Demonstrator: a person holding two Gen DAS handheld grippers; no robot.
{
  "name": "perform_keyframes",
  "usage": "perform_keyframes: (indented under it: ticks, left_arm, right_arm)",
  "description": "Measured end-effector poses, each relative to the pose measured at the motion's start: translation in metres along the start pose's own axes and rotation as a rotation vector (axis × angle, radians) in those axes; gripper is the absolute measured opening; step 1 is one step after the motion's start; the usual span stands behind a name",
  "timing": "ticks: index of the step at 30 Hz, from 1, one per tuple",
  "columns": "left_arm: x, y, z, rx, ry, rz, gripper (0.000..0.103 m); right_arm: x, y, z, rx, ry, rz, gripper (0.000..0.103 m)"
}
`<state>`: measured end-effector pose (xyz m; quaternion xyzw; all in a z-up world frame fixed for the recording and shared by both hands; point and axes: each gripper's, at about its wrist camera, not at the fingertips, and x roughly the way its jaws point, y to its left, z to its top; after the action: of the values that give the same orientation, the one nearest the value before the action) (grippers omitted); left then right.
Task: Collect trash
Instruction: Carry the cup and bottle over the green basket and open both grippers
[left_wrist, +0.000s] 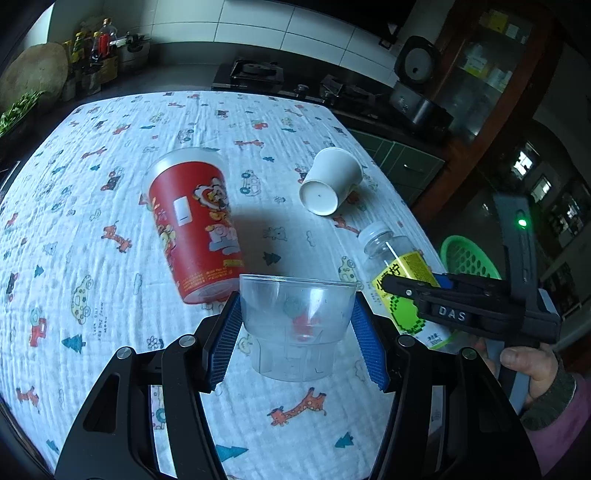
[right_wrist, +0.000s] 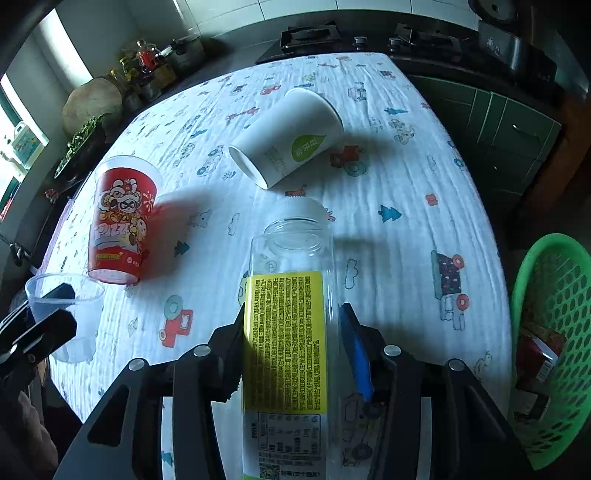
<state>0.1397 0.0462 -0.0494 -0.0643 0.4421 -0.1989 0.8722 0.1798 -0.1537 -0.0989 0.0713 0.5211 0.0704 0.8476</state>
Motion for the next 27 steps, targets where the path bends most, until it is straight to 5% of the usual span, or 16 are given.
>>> perform_keyframes:
  ticks: [9,27]
  left_arm:
    - [0.011,-0.041,0.01,0.073,0.009,-0.058,0.058]
    - [0.051,-0.174,0.025,0.274,0.042,-0.178,0.058]
  right_arm:
    - [-0.049,-0.034,-0.007,0.02,-0.093,-0.043,0.045]
    - [-0.097,-0.233,-0.054,0.304,-0.118,-0.315,0.046]
